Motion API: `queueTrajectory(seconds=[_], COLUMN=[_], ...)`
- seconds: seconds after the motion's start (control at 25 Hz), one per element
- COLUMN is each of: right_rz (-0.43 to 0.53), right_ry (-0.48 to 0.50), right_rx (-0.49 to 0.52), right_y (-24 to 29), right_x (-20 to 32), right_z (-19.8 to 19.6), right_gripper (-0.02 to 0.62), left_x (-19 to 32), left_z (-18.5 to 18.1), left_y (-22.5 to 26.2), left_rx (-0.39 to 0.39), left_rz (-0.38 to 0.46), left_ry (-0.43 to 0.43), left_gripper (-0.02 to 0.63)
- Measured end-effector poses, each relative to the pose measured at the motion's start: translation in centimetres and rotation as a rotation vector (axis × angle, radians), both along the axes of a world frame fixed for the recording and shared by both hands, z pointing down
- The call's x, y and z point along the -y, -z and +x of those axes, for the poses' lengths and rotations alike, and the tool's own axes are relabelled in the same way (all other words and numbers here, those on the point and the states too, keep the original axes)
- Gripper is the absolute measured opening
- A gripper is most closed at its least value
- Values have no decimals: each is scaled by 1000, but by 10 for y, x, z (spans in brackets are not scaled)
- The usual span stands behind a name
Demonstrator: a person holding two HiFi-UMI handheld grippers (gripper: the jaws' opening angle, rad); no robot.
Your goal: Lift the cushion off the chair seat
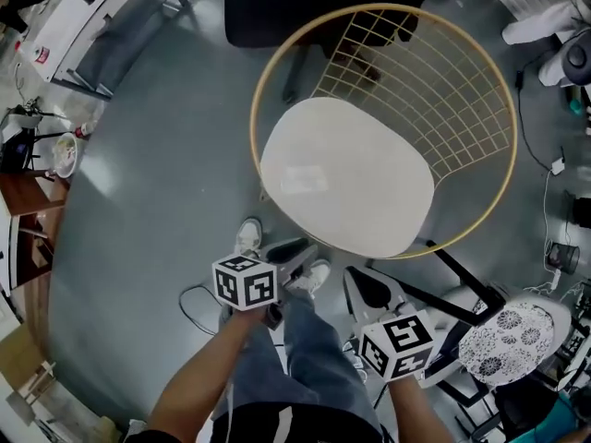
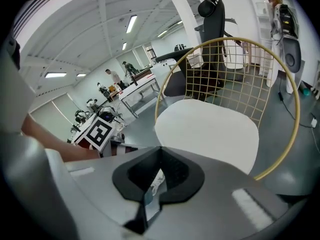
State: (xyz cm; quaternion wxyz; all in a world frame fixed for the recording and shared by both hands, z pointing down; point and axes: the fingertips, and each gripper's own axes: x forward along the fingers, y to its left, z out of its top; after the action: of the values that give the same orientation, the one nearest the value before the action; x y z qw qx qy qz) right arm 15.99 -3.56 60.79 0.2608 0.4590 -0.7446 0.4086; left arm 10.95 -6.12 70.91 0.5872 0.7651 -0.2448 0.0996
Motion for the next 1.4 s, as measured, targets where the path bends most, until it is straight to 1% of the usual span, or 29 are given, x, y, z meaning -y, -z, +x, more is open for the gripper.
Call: queueTrajectory(seconds=[0.12,0.28,0.4,0.48,0.6,0.8,0.84,0.88,0.96,1.08,1.24,1.4], right_rz=[-20,-27,-41,-53,-72,-105,-110,-116,-123,-123,-115,-104], right_ry=[29,52,74,85,92,68,62,58,56,55,57,42], right_rx=[-12,-8,-9,-13,-21,-18,-15,-15,-18,-12,-3,8], right_y=[-6,-13,-18,-22,-27,-35,-37,-39,-41,-40,-37,-32], right_x=[-9,-13,-20,-25,-33,-43,-44,-45,-46,-44,-44,-40], right_z=[7,5,5,6,8,8,8,9,8,3,0,-2], right_gripper=[0,0,0,0,0,0,0,0,0,0,0,0], left_x=[-4,0,6,11,16,23,25,26,29,31,33,37], left_z=[2,4,6,7,8,16,18,19,19,19,24,26], left_y=[-14,-27,-34,-40,-51,-48,-48,-47,-46,-43,-24,-6], left_rx=[-57,-138,-184,-201,-221,-289,-297,-298,-277,-269,-335,-378], left_rz=[-57,-105,-129,-138,-158,-195,-193,-186,-157,-138,-123,-118], left_ry=[80,166,233,266,297,325,330,331,321,293,284,279], left_gripper=[149,239,242,242,242,240,230,200,63,49,38,33])
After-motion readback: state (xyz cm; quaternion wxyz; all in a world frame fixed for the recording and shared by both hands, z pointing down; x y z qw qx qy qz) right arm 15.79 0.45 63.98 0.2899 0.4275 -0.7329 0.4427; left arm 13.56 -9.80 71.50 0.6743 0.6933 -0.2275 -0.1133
